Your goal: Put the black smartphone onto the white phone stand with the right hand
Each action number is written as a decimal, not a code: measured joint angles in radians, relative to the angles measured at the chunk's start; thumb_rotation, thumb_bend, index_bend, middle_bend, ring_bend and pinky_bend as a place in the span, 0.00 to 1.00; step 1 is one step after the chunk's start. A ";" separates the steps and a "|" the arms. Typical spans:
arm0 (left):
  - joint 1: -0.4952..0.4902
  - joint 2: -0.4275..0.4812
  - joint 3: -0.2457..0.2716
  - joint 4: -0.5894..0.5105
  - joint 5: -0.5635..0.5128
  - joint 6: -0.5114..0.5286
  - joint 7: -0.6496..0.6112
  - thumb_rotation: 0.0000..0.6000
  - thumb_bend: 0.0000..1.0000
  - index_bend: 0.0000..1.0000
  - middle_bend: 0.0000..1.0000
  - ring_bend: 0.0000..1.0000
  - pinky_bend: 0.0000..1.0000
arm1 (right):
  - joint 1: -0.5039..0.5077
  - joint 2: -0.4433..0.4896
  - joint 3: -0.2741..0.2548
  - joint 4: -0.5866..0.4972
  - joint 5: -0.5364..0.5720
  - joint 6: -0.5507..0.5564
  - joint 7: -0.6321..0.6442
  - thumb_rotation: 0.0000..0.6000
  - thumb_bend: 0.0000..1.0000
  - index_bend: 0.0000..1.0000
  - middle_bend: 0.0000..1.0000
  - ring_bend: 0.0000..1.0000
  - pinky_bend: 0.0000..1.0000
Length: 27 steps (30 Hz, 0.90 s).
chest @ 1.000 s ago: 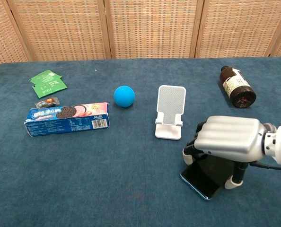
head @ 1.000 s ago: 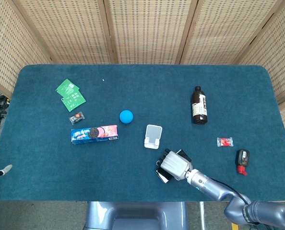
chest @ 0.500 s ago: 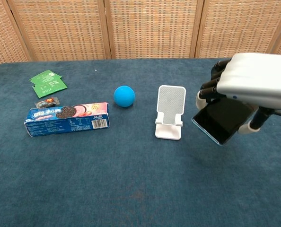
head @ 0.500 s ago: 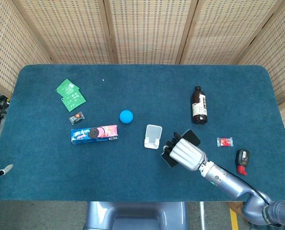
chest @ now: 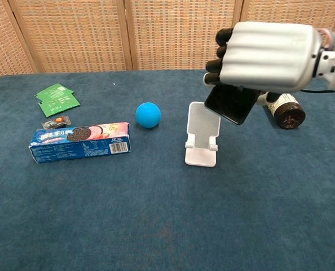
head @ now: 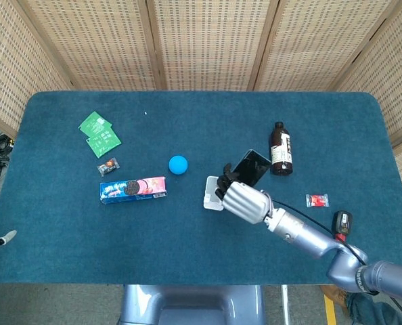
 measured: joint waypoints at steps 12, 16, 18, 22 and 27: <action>-0.008 -0.005 -0.009 0.028 -0.041 -0.032 -0.016 1.00 0.00 0.00 0.00 0.00 0.00 | 0.080 -0.129 0.025 0.073 0.066 -0.154 -0.268 1.00 0.22 0.52 0.56 0.51 0.35; -0.009 -0.004 -0.010 0.030 -0.044 -0.037 -0.018 1.00 0.00 0.00 0.00 0.00 0.00 | 0.088 -0.143 0.006 0.090 0.057 -0.163 -0.307 1.00 0.22 0.52 0.56 0.51 0.36; -0.010 -0.005 -0.010 0.029 -0.044 -0.037 -0.016 1.00 0.00 0.00 0.00 0.00 0.00 | 0.090 -0.149 0.000 0.098 0.055 -0.166 -0.322 1.00 0.22 0.52 0.56 0.51 0.36; -0.011 -0.004 -0.011 0.027 -0.044 -0.039 -0.016 1.00 0.00 0.00 0.00 0.00 0.00 | 0.095 -0.173 -0.009 0.122 0.052 -0.169 -0.357 1.00 0.22 0.52 0.56 0.51 0.36; -0.015 -0.003 -0.010 0.032 -0.048 -0.051 -0.022 1.00 0.00 0.00 0.00 0.00 0.00 | 0.095 -0.209 -0.023 0.154 0.063 -0.177 -0.392 1.00 0.22 0.52 0.56 0.51 0.36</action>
